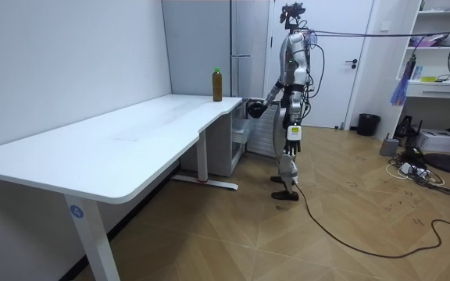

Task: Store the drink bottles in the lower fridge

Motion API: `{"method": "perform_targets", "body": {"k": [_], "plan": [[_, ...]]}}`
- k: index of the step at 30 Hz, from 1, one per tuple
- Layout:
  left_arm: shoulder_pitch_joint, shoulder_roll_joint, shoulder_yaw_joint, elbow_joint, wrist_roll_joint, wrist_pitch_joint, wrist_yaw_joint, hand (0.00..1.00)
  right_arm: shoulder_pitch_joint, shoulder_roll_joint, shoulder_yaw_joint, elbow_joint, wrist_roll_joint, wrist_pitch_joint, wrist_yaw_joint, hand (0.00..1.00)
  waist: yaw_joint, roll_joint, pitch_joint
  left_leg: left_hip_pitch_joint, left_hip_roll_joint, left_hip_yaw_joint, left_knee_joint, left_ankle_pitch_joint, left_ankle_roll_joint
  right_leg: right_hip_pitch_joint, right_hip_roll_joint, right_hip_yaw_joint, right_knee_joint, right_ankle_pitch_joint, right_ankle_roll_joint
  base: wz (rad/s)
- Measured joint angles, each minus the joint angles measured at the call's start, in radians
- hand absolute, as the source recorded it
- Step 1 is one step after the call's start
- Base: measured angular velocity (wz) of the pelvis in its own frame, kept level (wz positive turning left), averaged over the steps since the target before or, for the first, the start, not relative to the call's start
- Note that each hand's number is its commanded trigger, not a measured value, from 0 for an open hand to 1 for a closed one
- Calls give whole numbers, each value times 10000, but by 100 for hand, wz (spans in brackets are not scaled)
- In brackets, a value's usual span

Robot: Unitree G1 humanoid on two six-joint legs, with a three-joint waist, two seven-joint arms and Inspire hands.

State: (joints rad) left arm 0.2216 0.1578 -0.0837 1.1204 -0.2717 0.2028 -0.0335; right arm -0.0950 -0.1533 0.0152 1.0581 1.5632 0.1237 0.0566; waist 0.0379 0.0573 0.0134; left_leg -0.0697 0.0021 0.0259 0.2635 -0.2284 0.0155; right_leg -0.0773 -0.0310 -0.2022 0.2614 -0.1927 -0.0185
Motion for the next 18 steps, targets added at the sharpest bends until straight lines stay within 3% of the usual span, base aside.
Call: {"method": "perform_targets", "body": {"k": [2,9,11,15,18], "plan": [[-199,20,1,92,-99,-7,0,0,-342,-3,-19,85,0,0,5,100,-14,28,49,-344,9,-12,76,20,-2,-317,-2,-34,23,32,-37,0],[-619,47,-180,482,-248,-207,-38,0,-1180,-74,-398,733,-126,8,160,100,215,43,58,-1030,-14,-57,125,72,11,-1005,-84,-207,164,53,-48,3],[-728,87,-394,519,-376,-218,-97,0,-1364,-197,-427,905,-139,29,182,100,222,63,66,-1225,-82,-158,113,174,34,-1194,-210,-282,227,53,-47,17],[-1402,97,-790,908,-468,-121,-193,0,-2595,-559,-972,1807,-574,97,171,100,242,221,165,-1846,-185,-229,96,401,115,-1947,-406,-377,605,48,-36,10],[-1510,96,-792,885,-403,-136,-204,0,-3244,-805,-1188,2082,-914,147,234,100,262,252,200,-2185,-317,-216,113,520,143,-2396,-510,-352,871,47,-35,2]]}}
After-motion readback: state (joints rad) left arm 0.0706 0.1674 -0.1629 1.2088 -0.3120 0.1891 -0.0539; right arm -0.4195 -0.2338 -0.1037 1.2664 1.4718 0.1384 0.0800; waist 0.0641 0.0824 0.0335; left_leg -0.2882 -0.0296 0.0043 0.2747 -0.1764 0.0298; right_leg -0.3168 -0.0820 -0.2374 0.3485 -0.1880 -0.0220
